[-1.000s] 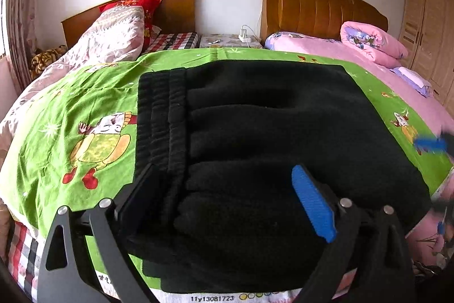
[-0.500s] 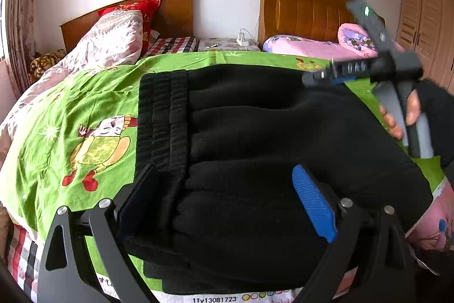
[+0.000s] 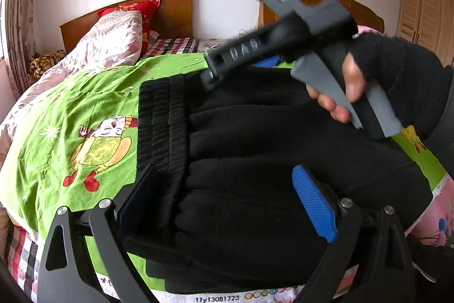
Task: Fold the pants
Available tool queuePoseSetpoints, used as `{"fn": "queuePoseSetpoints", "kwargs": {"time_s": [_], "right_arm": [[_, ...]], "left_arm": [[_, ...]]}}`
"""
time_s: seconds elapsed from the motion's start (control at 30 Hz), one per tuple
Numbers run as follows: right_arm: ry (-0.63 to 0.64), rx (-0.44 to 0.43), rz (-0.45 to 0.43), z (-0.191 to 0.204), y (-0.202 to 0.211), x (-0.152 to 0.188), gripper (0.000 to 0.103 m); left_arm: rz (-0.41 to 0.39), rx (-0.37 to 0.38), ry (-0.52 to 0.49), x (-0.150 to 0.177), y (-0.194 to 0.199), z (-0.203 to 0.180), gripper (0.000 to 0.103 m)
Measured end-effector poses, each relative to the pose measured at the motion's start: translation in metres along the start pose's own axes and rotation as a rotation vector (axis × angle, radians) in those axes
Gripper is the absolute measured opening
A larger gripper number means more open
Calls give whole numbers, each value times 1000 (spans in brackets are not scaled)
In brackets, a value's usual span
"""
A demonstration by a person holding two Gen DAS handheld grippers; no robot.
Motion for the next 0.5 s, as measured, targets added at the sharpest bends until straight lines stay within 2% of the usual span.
{"fn": "queuePoseSetpoints", "kwargs": {"time_s": [0.13,0.2,0.23,0.3,0.4,0.5], "right_arm": [[-9,-47,-54,7,10,-4,98],[-7,-9,-7,2,-5,0,98],[-17,-13,30,-1,-16,4,98],[-62,-52,49,-6,-23,2,98],[-54,-32,9,-5,-10,0,98],[-66,-13,-74,-4,24,4,98]], "left_arm": [[-6,-7,4,0,0,0,97],[-5,-12,5,0,-1,0,98],[-2,-13,5,0,-1,0,98],[3,-16,7,0,-1,1,98],[10,-24,7,0,-2,2,101],[13,-18,11,1,-2,3,101]]}}
Point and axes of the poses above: each gripper's, at about its wrist camera, not at the fingertips, and y roughly against the way its jaws point, z to its left, x to its underside, the point moved 7 cm from there along -y, roughly the way its jaws point, and after that the axes turned 6 degrees about -z, right-handed, at the moved point
